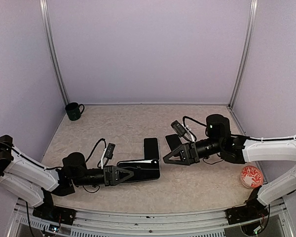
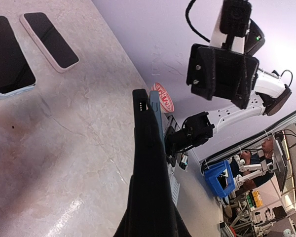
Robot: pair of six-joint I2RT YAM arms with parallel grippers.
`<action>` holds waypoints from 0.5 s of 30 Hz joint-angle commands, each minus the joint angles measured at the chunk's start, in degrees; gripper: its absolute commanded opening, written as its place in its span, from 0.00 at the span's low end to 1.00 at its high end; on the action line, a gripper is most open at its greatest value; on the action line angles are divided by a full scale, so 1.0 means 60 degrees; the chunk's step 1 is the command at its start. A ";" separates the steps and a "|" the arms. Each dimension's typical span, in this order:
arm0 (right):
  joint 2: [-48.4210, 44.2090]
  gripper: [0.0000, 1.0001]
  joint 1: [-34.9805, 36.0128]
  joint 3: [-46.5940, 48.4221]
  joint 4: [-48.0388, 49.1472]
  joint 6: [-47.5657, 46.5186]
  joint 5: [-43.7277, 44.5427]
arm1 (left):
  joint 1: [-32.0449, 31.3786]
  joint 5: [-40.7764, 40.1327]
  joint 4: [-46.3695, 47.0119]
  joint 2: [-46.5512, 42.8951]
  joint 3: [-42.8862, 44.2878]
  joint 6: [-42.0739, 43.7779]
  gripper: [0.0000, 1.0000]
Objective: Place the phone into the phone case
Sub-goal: Press the phone case against the phone.
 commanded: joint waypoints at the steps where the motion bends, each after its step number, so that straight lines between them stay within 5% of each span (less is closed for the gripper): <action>1: -0.0485 0.37 -0.0202 -0.0069 -0.0255 -0.0401 -0.0251 | 0.0026 -0.0118 0.0354 -0.0117 -0.0016 0.0180 0.04; 15: 0.0373 0.53 -0.0256 -0.0914 0.1810 -0.0114 -0.1266 | -0.0113 0.0454 0.0848 -0.0517 -0.0046 0.0539 0.03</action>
